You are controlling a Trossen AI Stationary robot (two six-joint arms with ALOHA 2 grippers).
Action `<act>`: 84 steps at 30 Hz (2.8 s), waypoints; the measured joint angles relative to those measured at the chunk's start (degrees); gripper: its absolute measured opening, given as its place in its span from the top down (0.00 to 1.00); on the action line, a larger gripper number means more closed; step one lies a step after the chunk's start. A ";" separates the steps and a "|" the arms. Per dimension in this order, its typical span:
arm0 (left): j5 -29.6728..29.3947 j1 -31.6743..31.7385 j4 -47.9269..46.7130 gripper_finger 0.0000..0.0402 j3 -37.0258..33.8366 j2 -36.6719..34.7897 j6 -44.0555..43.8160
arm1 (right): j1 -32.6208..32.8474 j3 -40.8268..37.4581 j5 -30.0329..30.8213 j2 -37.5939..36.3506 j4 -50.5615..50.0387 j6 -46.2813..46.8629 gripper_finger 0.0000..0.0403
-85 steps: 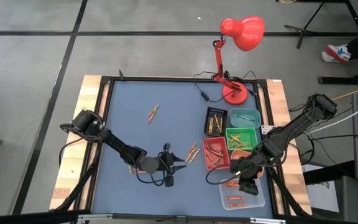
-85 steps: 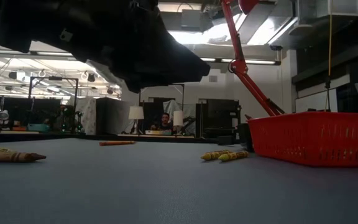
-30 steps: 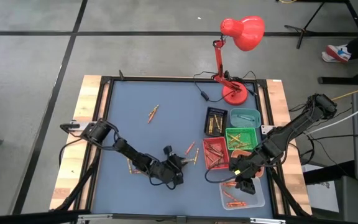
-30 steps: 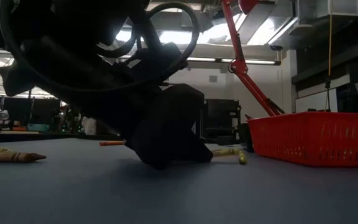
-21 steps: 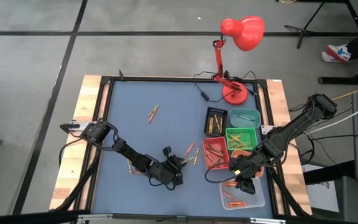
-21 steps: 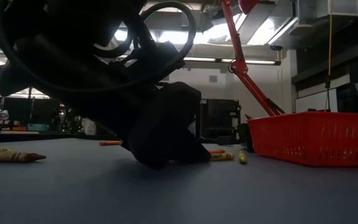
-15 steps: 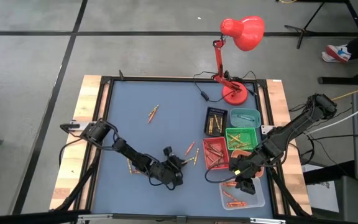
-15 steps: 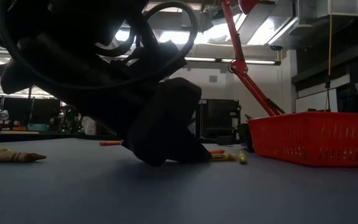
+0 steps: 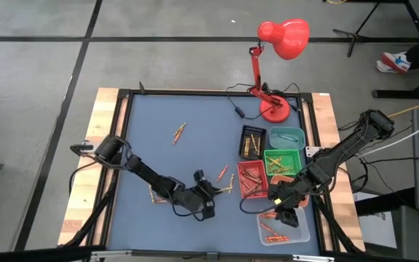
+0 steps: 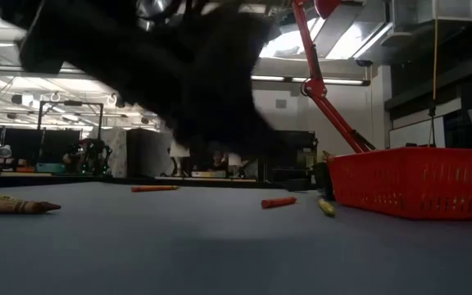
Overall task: Sort crayons
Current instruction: Put the yellow crayon into the black basket, then put the orange crayon into the transparent bin
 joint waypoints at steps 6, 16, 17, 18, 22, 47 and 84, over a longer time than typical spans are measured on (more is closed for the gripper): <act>1.82 2.05 0.74 0.98 0.00 -5.45 6.19 | 0.01 -0.01 2.00 0.00 0.01 -0.02 0.63; 1.80 11.34 13.36 0.98 0.04 -6.40 11.07 | 0.01 -0.01 8.70 0.00 0.04 -0.04 0.63; 2.59 12.59 14.10 0.98 0.04 -6.34 11.04 | 0.01 -0.01 9.44 0.00 0.03 -0.06 0.63; 3.91 13.93 14.98 0.98 0.04 -6.34 11.02 | 0.01 -0.01 10.07 0.00 0.03 -0.03 0.63; 8.84 18.72 18.28 0.96 0.04 -6.34 8.35 | 0.00 -0.01 12.25 0.00 0.03 -0.06 0.63; 16.45 25.96 19.35 0.90 24.55 14.23 0.88 | -0.01 -0.04 17.08 0.00 0.03 -0.04 0.63; 26.93 18.44 -43.90 0.76 25.24 -1.31 1.98 | -0.01 -0.04 17.17 -0.02 0.43 -4.52 0.63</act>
